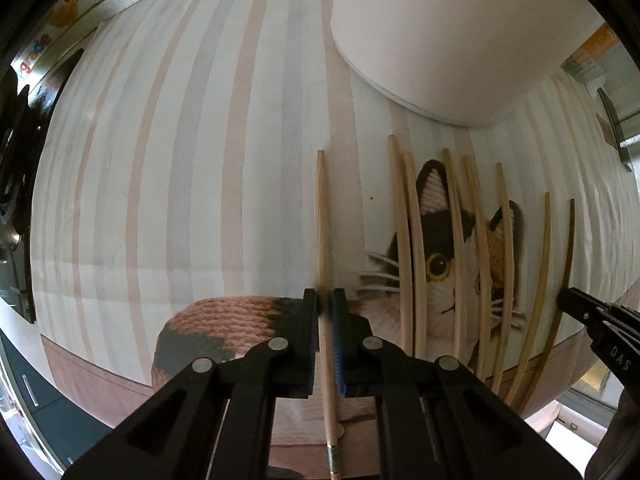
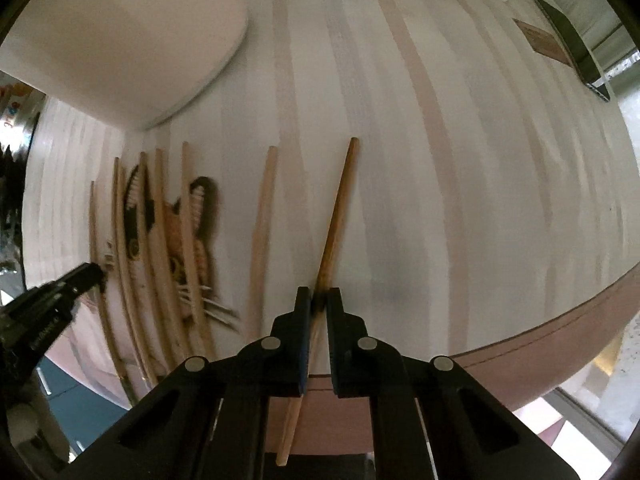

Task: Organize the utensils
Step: 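Close the left tool on a chopstick while the right tool grasps another chopstick, then raise the left tool's chopstick above the pink holder while the right tool carries its own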

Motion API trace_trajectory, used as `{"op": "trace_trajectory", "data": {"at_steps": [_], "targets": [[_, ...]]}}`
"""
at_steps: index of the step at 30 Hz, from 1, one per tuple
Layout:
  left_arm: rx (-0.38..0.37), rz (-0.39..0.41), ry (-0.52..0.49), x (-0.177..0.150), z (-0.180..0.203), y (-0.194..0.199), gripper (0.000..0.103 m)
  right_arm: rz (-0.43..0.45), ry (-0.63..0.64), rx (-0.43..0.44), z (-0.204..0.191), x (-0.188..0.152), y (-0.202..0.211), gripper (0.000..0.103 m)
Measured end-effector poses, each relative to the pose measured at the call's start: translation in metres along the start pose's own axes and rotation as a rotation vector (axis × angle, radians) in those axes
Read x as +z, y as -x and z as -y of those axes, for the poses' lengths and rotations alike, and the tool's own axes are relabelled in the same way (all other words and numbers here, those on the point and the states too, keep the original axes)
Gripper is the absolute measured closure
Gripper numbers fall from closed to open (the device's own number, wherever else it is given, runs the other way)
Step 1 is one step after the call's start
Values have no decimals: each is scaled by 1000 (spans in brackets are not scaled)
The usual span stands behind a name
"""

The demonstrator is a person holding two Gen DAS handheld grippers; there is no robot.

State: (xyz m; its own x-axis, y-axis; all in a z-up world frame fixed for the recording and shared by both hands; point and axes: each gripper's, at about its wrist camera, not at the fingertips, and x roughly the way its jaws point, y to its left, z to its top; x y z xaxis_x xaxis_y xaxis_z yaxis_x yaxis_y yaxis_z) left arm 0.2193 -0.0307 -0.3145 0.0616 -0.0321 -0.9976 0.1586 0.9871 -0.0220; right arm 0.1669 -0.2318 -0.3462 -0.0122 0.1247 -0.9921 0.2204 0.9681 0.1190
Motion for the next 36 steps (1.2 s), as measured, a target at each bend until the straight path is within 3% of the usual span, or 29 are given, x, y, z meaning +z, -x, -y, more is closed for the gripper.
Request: {"op": "trace_trajectory", "data": {"at_steps": [10, 13, 18, 28, 31, 36], "targets": [[8, -3, -3, 2, 6, -6, 98, -34, 26, -55, 3, -5, 1, 93], [8, -4, -5, 2, 6, -8, 98, -26, 51, -61, -5, 3, 4, 95], [10, -9, -10, 5, 8, -8, 98, -12, 139, -142, -32, 20, 1, 96], [8, -10, -14, 9, 8, -8, 97, -47, 120, -131, -34, 36, 5, 95], [15, 2, -19, 8, 10, -8, 98, -37, 113, -131, -33, 41, -1, 94], [100, 88, -43, 2, 16, 8, 99, 5, 65, -115, -20, 31, 2, 96]]}}
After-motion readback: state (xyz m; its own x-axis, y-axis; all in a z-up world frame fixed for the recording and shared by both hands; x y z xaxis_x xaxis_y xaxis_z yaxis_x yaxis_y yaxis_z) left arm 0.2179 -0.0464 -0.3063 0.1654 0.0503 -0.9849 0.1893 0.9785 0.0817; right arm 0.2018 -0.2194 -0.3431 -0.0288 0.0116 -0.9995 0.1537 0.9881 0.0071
